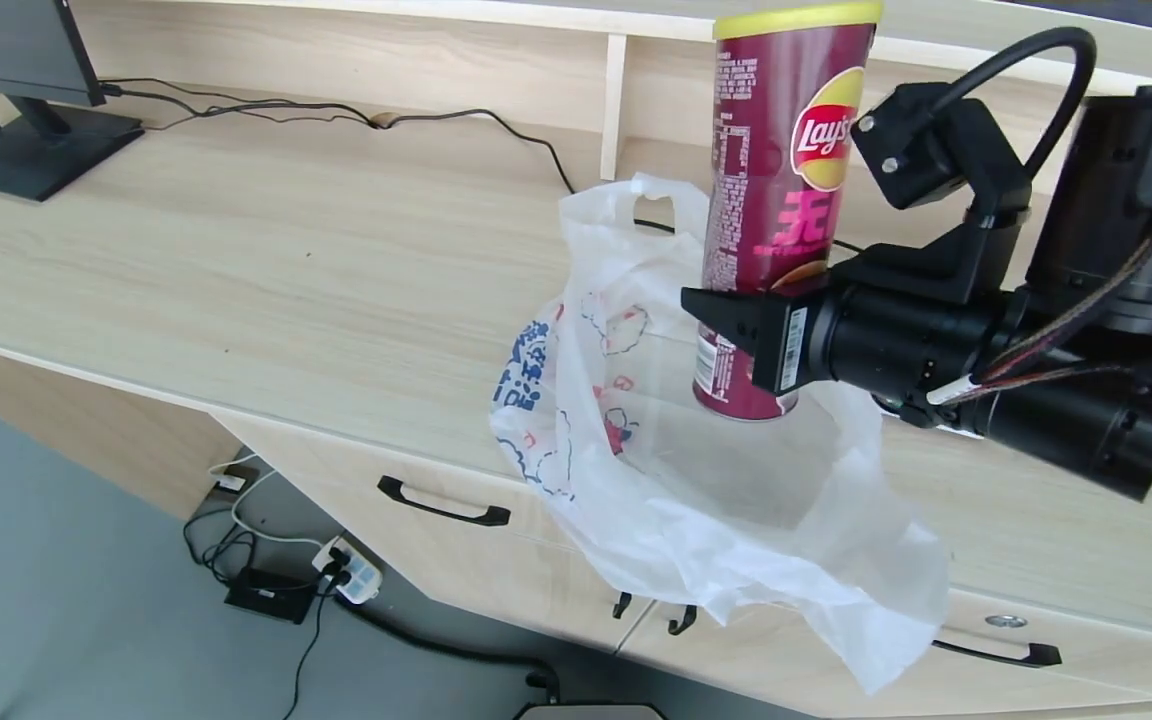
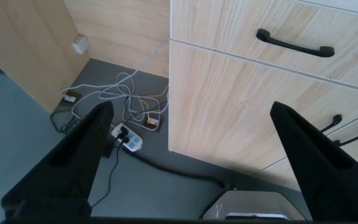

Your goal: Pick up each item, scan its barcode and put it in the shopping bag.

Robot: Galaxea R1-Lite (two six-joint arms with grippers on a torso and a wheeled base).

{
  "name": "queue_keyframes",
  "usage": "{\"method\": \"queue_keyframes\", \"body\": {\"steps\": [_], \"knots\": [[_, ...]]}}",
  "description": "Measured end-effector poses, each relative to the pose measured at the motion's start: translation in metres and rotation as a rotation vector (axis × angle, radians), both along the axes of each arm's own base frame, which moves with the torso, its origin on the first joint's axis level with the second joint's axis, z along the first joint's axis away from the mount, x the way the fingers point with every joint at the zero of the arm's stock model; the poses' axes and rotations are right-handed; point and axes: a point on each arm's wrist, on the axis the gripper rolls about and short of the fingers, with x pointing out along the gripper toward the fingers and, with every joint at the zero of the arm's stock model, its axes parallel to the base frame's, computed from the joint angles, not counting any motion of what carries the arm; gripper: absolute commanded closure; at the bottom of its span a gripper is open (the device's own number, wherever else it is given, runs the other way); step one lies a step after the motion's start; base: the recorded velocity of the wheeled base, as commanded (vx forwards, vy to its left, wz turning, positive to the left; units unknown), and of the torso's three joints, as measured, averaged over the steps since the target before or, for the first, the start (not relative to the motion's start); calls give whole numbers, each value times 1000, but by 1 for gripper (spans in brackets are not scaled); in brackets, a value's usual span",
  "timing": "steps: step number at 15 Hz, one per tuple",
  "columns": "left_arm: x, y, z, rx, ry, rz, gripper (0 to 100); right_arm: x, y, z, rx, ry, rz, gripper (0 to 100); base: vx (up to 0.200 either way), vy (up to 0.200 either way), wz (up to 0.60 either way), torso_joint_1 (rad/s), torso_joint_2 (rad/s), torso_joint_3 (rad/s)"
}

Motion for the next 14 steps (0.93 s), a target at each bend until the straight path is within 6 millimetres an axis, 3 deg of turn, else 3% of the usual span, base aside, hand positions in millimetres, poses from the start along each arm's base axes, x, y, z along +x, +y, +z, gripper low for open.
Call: {"method": "queue_keyframes", "body": {"steps": [6,14], "knots": [[0,0,0,4,-3,0,0,-6,-7,10,28,45,-6,100,0,0,0,0,0,0],[0,0,0,4,-2,0,0,-10,17,-6,9,86,-19,100,0,0,0,0,0,0]]}}
